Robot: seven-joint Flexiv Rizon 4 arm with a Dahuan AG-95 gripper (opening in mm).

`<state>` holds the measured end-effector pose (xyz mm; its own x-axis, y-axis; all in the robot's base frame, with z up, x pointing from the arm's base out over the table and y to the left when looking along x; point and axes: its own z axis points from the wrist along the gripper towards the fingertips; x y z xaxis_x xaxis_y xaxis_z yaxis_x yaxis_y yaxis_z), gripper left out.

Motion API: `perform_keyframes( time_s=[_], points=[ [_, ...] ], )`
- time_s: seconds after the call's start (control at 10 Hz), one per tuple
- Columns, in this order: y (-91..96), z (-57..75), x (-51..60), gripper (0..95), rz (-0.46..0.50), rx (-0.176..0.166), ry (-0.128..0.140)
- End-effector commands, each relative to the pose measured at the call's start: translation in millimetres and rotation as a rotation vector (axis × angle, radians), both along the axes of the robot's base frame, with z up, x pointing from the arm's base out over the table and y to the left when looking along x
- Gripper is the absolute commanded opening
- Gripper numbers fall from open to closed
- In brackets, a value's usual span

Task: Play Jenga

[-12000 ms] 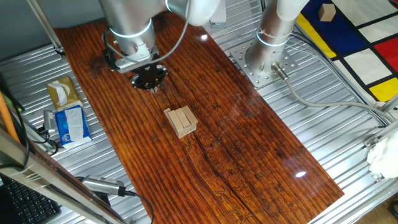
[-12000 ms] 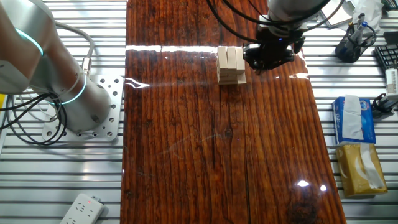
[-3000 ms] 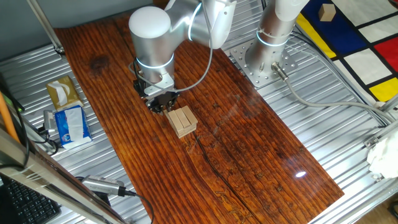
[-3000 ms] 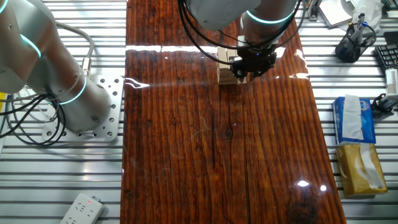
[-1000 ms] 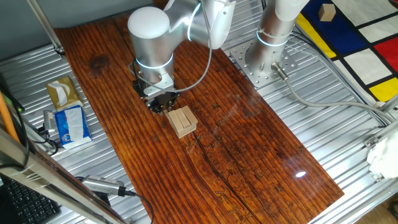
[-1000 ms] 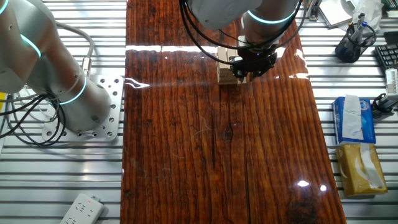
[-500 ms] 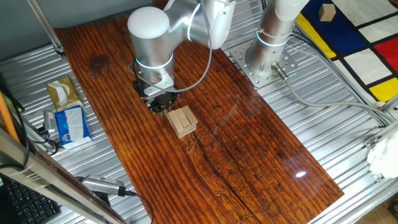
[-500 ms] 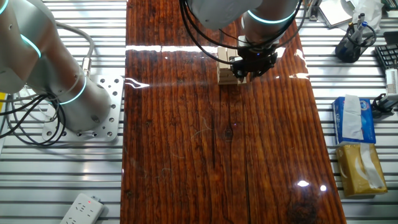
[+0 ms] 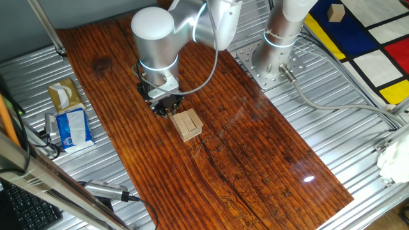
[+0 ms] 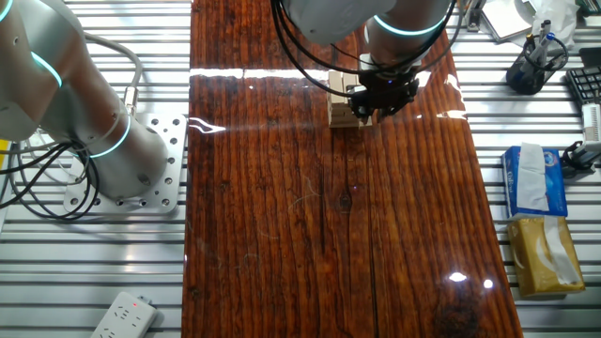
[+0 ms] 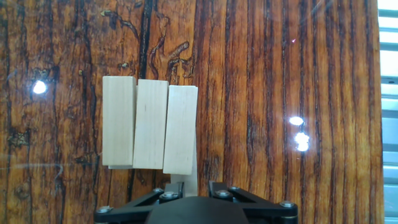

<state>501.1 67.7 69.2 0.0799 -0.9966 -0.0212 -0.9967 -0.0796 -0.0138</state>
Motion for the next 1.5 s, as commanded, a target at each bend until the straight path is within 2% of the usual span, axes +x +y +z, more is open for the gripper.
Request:
perform_keyframes(
  time_s=[0.1, 1.5],
  points=[
    [-0.1, -0.1, 0.3, 19.0, 0.001, -0.002, -0.001],
    [-1.0, -1.4, -1.7, 19.0, 0.020, -0.004, -0.003]
  ],
)
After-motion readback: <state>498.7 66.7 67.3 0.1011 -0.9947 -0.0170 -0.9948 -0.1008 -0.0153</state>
